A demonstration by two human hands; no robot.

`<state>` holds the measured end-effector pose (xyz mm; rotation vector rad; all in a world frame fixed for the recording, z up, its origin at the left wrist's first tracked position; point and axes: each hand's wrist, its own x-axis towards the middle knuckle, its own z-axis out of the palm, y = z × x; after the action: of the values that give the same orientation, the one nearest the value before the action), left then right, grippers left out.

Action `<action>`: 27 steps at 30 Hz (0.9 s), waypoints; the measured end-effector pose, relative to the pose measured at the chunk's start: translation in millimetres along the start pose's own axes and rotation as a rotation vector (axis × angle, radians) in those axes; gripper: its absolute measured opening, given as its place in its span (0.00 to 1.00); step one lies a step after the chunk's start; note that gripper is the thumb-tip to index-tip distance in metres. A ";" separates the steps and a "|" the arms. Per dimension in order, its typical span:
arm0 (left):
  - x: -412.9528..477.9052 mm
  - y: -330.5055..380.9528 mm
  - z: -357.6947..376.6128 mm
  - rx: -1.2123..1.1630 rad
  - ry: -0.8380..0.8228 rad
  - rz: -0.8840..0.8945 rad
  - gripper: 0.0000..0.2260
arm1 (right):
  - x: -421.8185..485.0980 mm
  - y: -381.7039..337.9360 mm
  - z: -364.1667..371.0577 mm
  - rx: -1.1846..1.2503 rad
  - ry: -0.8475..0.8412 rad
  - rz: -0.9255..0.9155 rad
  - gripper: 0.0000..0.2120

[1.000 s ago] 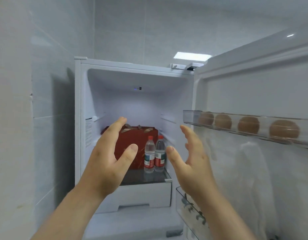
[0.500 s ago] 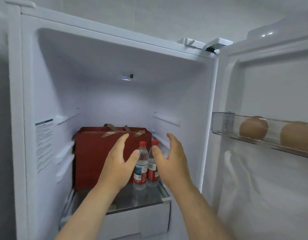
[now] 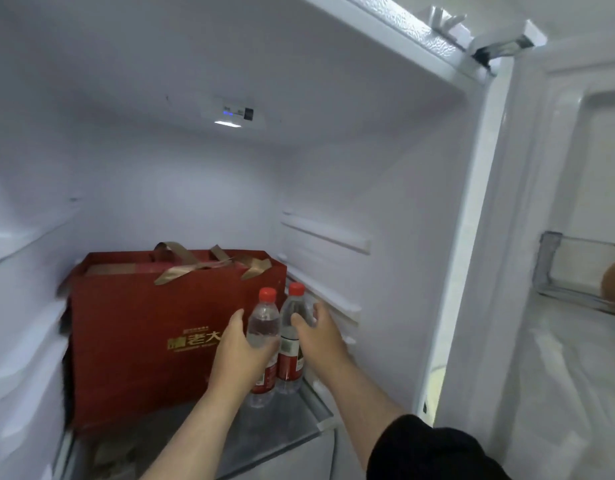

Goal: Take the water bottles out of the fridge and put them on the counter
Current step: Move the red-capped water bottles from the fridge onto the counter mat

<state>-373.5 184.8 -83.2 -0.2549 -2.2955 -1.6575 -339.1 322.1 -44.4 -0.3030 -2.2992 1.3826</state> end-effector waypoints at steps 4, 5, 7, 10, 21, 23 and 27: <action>5.6 -8.1 4.5 -0.027 -0.020 0.032 0.19 | 20.2 6.0 5.8 0.024 -0.027 -0.012 0.20; 6.8 -10.4 5.1 -0.032 -0.034 0.018 0.19 | 24.2 5.8 6.9 0.027 -0.021 -0.018 0.19; 6.7 -14.3 6.3 -0.038 -0.065 -0.023 0.23 | 29.1 4.9 7.5 0.015 -0.012 -0.024 0.18; 5.2 -26.9 12.4 -0.038 -0.097 -0.085 0.24 | 33.4 -0.6 8.4 -0.088 -0.028 -0.034 0.22; -2.6 -44.1 -9.6 0.003 0.109 -0.124 0.17 | 46.8 -14.0 18.8 -0.410 -0.002 -0.002 0.16; -4.8 -46.5 -14.4 -0.006 0.114 -0.108 0.17 | 43.3 -10.6 26.9 -0.400 -0.008 -0.006 0.26; -9.8 -47.7 -19.9 -0.028 0.117 -0.119 0.18 | 31.0 -1.2 42.1 -0.218 -0.068 -0.002 0.27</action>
<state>-376.6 151.0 -123.4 -0.0263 -2.2410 -1.7139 -386.3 301.0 -52.5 -0.3250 -2.5102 1.1585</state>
